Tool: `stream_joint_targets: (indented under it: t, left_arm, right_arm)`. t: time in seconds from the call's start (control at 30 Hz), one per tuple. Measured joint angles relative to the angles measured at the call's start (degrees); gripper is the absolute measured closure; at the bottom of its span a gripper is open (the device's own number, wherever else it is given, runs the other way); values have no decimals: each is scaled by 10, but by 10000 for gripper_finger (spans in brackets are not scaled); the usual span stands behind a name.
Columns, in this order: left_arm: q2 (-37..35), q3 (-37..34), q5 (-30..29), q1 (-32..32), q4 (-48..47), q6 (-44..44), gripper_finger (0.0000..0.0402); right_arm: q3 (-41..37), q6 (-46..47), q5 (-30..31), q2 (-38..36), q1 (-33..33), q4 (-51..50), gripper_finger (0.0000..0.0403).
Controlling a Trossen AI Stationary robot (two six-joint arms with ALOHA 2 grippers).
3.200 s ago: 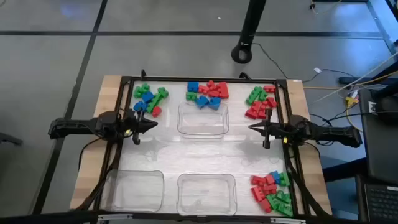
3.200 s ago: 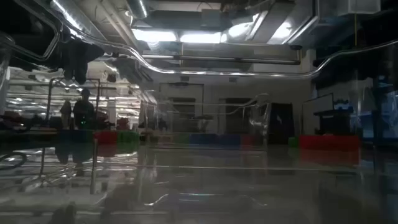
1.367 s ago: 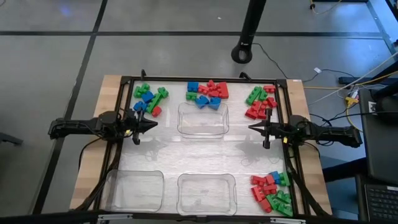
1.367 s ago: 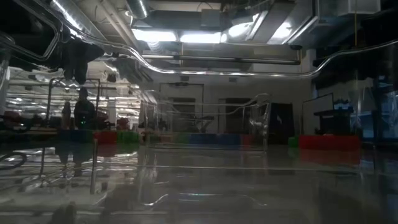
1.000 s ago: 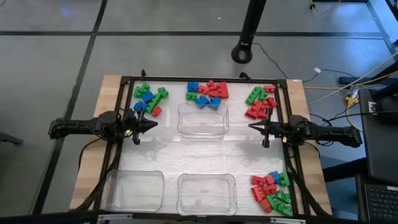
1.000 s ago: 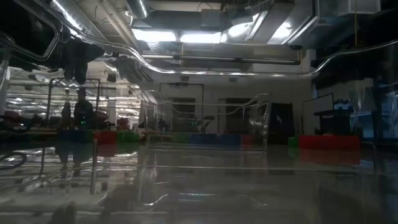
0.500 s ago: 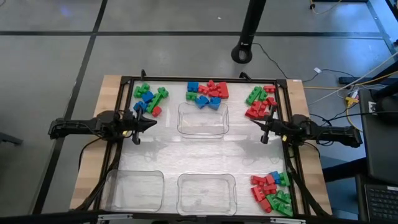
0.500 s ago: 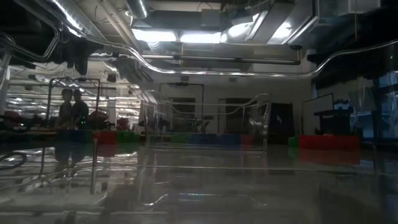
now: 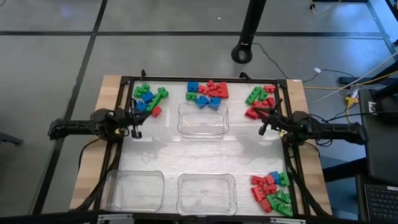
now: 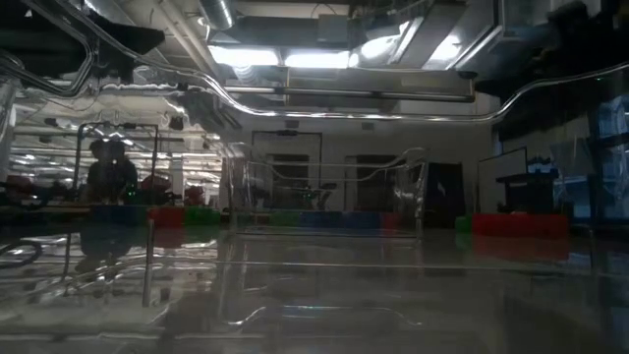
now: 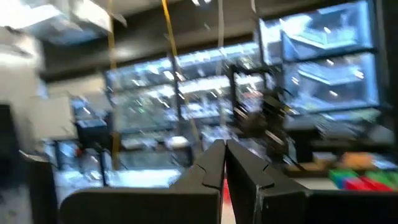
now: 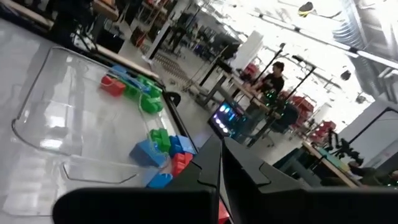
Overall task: Sort blocks
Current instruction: Put the red game piece into the top right transparent bin
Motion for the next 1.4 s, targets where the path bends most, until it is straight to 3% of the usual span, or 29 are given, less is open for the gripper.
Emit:
stream_joint_targets:
  t: [0.13, 0.37, 0.53, 0.63, 0.73, 0.9, 1.13, 1.23, 1.4]
  left_arm:
    - [0, 3, 0, 21, 47, 41, 396]
    - [0, 11, 1, 42, 76, 107, 396]
    - [0, 12, 23, 49, 151, 151, 396]
    - [0, 13, 48, 50, 186, 175, 396]
    - [0, 13, 55, 50, 169, 173, 396]
    - [0, 12, 55, 50, 143, 190, 396]
    - [0, 12, 55, 50, 141, 189, 396]
    - [0, 12, 55, 50, 142, 190, 396]
    - [0, 12, 55, 50, 141, 189, 396]
  right_arm:
    - [93, 8, 18, 101, 0, -71, 384]
    - [291, 116, 100, 263, 0, -377, 384]
    - [349, 232, 109, 344, 0, -480, 384]
    - [359, 254, 108, 381, -3, -504, 378]
    - [359, 293, 57, 411, -25, -534, 347]
    - [359, 312, -28, 459, -84, -585, 249]
    - [349, 251, -95, 514, -182, -581, 120]
    - [338, 215, -128, 534, -214, -565, 94]
    - [324, 177, -136, 565, -245, -532, 89]
